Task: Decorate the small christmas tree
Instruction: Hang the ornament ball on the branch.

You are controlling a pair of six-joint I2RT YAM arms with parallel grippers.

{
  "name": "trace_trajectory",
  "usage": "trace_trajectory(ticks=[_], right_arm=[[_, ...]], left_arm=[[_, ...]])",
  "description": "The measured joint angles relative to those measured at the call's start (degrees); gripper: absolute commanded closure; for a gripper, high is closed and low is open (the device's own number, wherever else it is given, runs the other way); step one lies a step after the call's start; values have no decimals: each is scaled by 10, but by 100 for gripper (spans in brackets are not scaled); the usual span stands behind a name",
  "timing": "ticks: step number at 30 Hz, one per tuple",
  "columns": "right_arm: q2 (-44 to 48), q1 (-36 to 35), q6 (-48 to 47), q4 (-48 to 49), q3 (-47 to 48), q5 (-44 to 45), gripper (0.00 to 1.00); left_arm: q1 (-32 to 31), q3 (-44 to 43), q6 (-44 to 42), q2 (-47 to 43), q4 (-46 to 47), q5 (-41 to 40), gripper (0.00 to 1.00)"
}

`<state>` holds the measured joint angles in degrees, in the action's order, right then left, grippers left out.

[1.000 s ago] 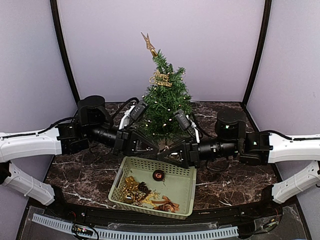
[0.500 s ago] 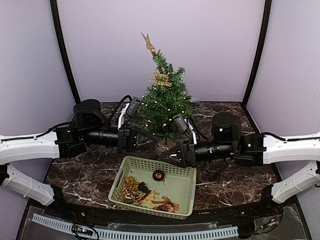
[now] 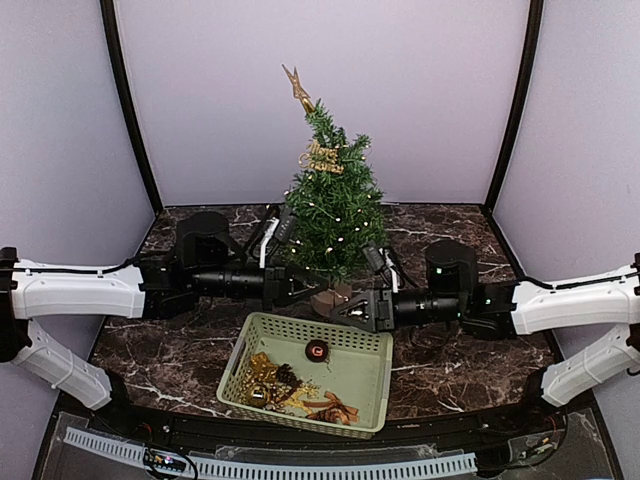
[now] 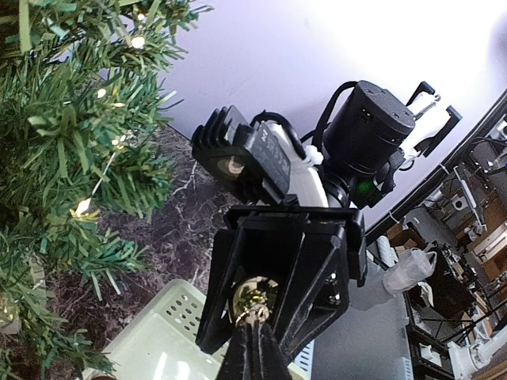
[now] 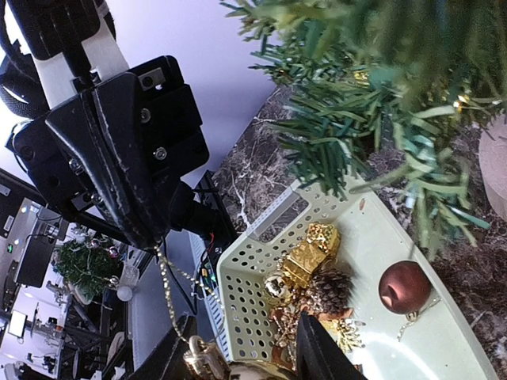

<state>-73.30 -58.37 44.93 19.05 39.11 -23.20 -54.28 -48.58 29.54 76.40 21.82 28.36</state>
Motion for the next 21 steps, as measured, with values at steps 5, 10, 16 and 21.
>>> trace_trajectory(ticks=[5, 10, 16, 21], right_arm=[[-5, 19, 16, 30, -23, -5, 62], [-21, 30, 24, 56, -24, -12, 62], [-53, 34, 24, 71, -23, -17, 62], [-90, 34, 26, 83, -12, -23, 62]], left_arm=[[0, 0, -19, 28, 4, -26, 100], [0, -10, -33, 56, 4, -42, 100], [0, -12, -43, 55, -6, -77, 100], [0, -12, -52, 31, -37, -117, 100]])
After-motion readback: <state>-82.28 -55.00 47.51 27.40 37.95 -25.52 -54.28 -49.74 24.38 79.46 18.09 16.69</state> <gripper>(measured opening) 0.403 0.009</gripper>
